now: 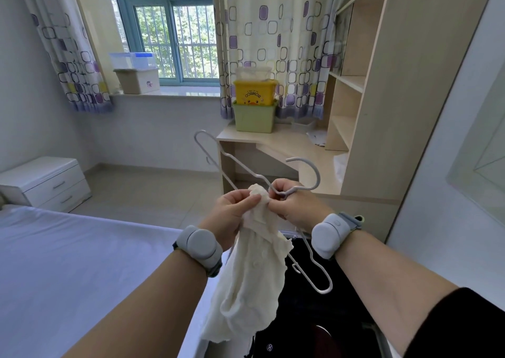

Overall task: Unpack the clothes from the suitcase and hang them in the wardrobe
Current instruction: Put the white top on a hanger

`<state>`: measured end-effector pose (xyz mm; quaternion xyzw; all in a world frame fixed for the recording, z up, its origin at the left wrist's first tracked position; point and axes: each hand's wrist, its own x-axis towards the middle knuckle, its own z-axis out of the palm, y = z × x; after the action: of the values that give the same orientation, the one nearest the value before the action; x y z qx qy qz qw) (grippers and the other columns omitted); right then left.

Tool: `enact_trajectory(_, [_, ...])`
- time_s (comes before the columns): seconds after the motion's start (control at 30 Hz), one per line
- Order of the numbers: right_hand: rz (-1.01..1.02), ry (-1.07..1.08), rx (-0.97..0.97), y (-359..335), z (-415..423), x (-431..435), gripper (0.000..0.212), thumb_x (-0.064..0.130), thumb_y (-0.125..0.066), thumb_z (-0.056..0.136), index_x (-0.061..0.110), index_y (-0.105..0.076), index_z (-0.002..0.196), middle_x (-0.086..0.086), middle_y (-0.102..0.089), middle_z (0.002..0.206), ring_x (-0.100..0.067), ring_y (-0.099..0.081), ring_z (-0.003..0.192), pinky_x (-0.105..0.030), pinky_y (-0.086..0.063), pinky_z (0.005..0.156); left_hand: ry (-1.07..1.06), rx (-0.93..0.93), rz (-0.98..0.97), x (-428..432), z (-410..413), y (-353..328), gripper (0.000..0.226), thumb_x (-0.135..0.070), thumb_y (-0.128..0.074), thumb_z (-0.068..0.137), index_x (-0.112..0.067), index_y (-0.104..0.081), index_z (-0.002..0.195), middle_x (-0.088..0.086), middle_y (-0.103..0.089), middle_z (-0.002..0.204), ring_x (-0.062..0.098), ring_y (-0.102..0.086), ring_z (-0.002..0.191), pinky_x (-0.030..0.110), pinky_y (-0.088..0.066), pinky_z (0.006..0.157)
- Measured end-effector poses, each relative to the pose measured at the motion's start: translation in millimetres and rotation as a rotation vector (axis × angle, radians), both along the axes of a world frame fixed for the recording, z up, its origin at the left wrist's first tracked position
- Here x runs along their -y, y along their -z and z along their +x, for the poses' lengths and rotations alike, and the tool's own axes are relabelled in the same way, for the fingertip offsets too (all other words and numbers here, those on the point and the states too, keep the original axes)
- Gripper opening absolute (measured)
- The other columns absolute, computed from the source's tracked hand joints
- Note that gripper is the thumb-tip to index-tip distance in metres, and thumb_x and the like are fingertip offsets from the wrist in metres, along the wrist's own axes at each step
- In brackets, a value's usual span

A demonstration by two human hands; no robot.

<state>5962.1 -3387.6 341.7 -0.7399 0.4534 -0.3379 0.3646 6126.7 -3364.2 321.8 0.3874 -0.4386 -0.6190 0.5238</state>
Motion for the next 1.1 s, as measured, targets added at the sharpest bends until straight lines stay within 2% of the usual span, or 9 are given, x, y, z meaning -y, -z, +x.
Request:
enact_trajectory(0.2, [-0.011,0.087,0.118,-4,-1,4,0.012,0.026,-0.058,0.068,0.031,-0.052,0.059,0.015,-0.045,0.047,-0.015,-0.041,0.055,-0.030,-0.036,0.056,-0.077,0.008,0.211,3,7,11,0.012,-0.008,-0.063,0.086,-0.009,-0.053,0.080,0.001,-0.052,0.055,0.008,-0.046,0.046,0.015,-0.044,0.044])
enact_trajectory(0.37, [-0.011,0.001,0.156,-9,3,2,0.015,0.025,-0.060,0.070,0.030,-0.050,0.060,0.013,-0.045,0.052,-0.013,-0.040,0.056,-0.031,-0.038,0.058,0.002,0.522,0.165,1,-3,23,0.042,-0.019,-0.070,0.083,-0.025,-0.046,0.117,0.007,-0.057,0.086,0.017,-0.054,0.078,0.030,-0.049,0.073])
enact_trajectory(0.53, [-0.011,0.027,0.117,-8,-3,3,0.010,0.028,-0.059,0.066,0.030,-0.051,0.060,0.016,-0.045,0.050,-0.015,-0.041,0.058,-0.034,-0.040,0.062,-0.014,0.753,0.126,11,-4,34,0.021,-0.023,-0.066,0.085,-0.009,-0.065,0.100,0.014,-0.067,0.098,0.025,-0.064,0.089,0.037,-0.055,0.080])
enact_trajectory(0.7, [-0.032,0.148,0.077,-1,-17,4,0.018,0.018,-0.059,0.074,0.025,-0.048,0.061,0.008,-0.046,0.055,-0.016,-0.043,0.058,-0.033,-0.039,0.061,-0.235,0.723,0.083,21,-5,42,0.008,-0.017,-0.051,0.075,-0.013,-0.052,0.069,0.010,-0.052,0.071,0.026,-0.051,0.075,0.048,-0.051,0.072])
enact_trajectory(0.77, [-0.029,0.185,0.062,0,-21,6,0.020,0.018,-0.059,0.076,0.025,-0.048,0.061,0.005,-0.047,0.057,-0.017,-0.044,0.060,-0.034,-0.041,0.062,-0.250,0.582,0.075,20,-11,37,0.014,-0.017,-0.051,0.084,-0.013,-0.054,0.071,0.008,-0.050,0.072,0.026,-0.046,0.079,0.040,-0.042,0.071])
enact_trajectory(0.83, [-0.033,0.220,0.031,1,-25,8,0.021,0.017,-0.060,0.077,0.024,-0.048,0.062,0.003,-0.049,0.059,-0.018,-0.046,0.062,-0.034,-0.043,0.064,-0.152,0.554,0.039,18,-16,34,0.025,-0.039,-0.058,0.087,-0.014,-0.059,0.087,0.007,-0.058,0.087,0.025,-0.054,0.085,0.040,-0.047,0.079])
enact_trajectory(0.9, [-0.043,0.238,0.006,1,-28,9,0.019,0.017,-0.061,0.077,0.024,-0.050,0.064,0.003,-0.050,0.061,-0.018,-0.048,0.062,-0.035,-0.045,0.065,-0.039,0.843,-0.068,16,-18,33,0.045,-0.053,-0.067,0.076,-0.016,-0.057,0.099,0.003,-0.062,0.094,0.021,-0.059,0.086,0.036,-0.050,0.076])
enact_trajectory(0.97, [-0.043,0.232,-0.015,0,-29,8,0.017,0.018,-0.060,0.078,0.023,-0.050,0.066,0.004,-0.050,0.062,-0.016,-0.048,0.063,-0.034,-0.044,0.064,-0.112,1.186,-0.180,17,-19,36,0.034,-0.041,-0.067,0.078,-0.016,-0.056,0.098,0.002,-0.062,0.092,0.022,-0.059,0.085,0.033,-0.048,0.072])
enact_trajectory(1.1, [-0.046,0.216,-0.115,-1,-34,6,0.016,0.017,-0.060,0.080,0.022,-0.050,0.068,0.005,-0.049,0.063,-0.012,-0.045,0.059,-0.024,-0.038,0.059,-0.300,1.416,-0.215,26,-6,41,0.015,-0.028,-0.048,0.083,-0.020,-0.054,0.094,-0.001,-0.058,0.086,0.023,-0.057,0.080,0.031,-0.046,0.071])
